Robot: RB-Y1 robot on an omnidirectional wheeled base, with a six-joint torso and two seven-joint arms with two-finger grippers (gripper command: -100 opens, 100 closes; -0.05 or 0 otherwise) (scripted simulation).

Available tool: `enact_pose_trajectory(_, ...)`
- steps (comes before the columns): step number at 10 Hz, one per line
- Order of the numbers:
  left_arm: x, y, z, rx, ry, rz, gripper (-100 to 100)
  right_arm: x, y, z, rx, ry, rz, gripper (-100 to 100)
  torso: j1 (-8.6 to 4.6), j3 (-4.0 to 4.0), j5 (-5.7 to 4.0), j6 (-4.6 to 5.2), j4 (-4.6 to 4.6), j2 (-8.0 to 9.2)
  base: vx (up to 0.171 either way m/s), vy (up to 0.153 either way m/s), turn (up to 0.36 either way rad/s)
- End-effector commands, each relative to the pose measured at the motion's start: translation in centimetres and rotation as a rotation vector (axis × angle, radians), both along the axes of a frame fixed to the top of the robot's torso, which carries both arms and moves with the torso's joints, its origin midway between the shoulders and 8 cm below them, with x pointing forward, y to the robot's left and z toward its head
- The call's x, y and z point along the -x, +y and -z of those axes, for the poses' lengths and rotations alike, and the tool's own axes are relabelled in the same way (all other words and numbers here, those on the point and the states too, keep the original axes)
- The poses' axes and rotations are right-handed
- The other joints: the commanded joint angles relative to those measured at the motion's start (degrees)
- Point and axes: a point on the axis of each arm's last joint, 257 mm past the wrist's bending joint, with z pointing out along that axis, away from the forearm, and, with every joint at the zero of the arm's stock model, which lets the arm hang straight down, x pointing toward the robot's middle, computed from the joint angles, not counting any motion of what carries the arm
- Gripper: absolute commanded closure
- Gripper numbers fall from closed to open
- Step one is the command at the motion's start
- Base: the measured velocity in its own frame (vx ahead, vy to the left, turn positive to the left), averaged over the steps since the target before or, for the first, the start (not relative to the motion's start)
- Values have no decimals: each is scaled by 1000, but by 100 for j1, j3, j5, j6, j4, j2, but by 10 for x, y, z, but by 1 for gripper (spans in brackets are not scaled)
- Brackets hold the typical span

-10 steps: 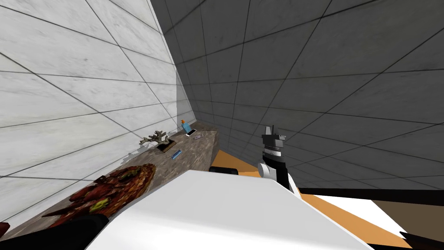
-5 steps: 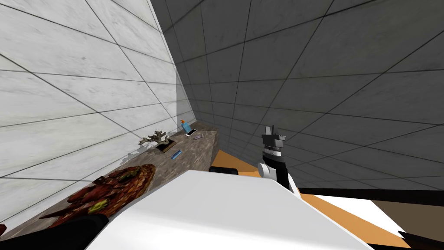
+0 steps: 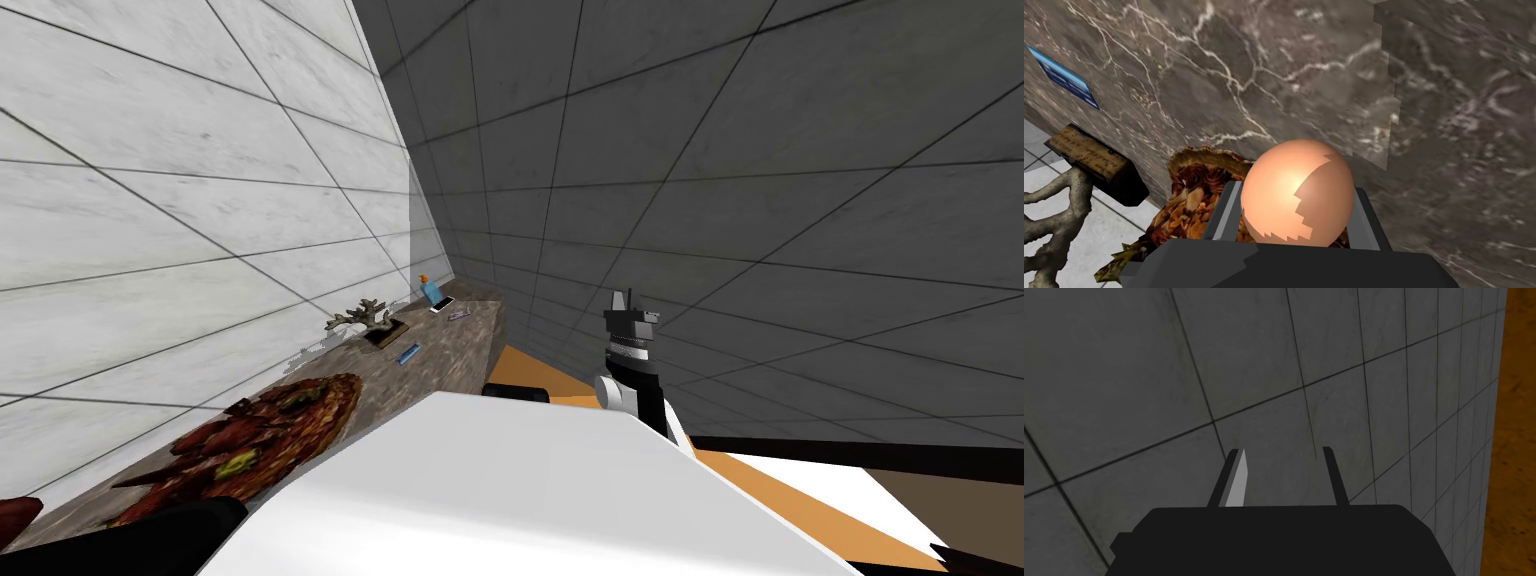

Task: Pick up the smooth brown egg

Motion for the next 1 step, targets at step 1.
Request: enact_pose_trajectory(1, 0, 0, 0, 0, 0, 0, 0, 0, 0, 0, 0, 0, 0, 0, 0, 0, 0, 0, 0, 0, 0, 0, 0)
